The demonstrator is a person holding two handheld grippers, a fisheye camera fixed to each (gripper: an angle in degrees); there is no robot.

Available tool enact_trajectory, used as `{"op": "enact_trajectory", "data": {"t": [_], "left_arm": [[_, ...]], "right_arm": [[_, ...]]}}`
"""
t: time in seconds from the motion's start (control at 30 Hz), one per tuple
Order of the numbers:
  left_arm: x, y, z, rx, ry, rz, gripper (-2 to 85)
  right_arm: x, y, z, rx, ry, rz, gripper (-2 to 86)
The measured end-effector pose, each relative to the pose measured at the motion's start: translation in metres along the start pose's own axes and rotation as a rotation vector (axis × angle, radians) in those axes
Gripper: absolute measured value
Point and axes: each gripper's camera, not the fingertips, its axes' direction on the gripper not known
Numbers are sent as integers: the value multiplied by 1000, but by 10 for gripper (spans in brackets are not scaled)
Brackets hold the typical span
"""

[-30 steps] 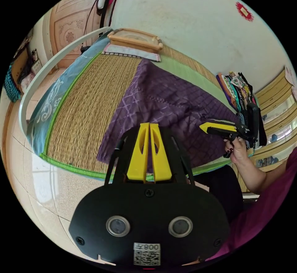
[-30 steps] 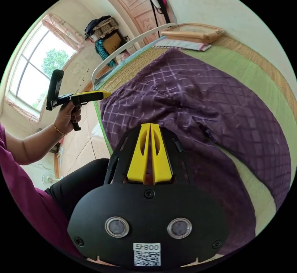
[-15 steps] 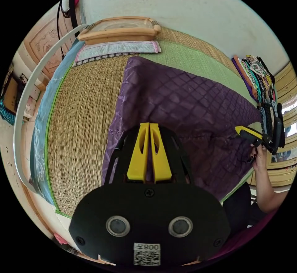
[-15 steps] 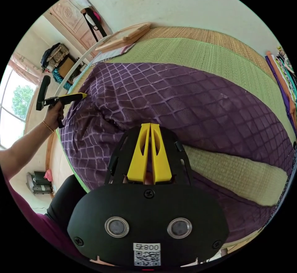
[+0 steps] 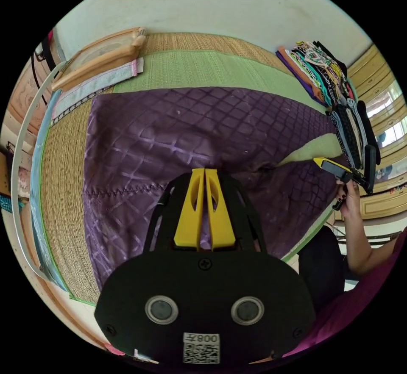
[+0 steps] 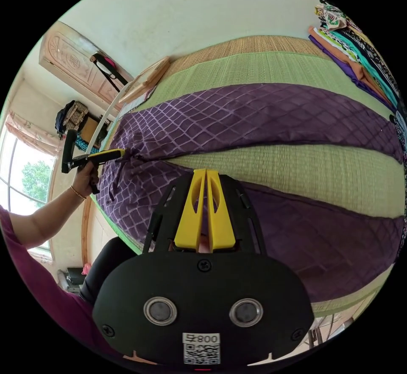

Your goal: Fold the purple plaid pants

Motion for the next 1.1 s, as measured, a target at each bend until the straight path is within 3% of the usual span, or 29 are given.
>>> {"op": "enact_trajectory", "data": {"t": [0.1, 0.23, 0.33, 0.5, 0.67, 0.87, 1.1], "left_arm": [[20, -3, 3, 8, 112, 42, 0], [30, -4, 36, -120, 25, 45, 0], [22, -4, 29, -114, 76, -27, 1], [16, -4, 14, -66, -18, -54, 2], [-46, -16, -22, 58, -152, -239, 9], [-133, -45, -32, 64, -181, -463, 45], [-161, -67, -5, 26, -108, -481, 26]], "right_arm": [[2, 17, 10, -42, -52, -29, 0], [8, 34, 32, -85, -2, -47, 1], [15, 42, 34, -107, -16, -60, 0], [34, 56, 38, -79, -48, -38, 0], [43, 64, 48, -74, -52, -54, 0], [59, 74, 57, -55, -92, -54, 0], [73, 80, 68, -51, -115, -59, 1]]}}
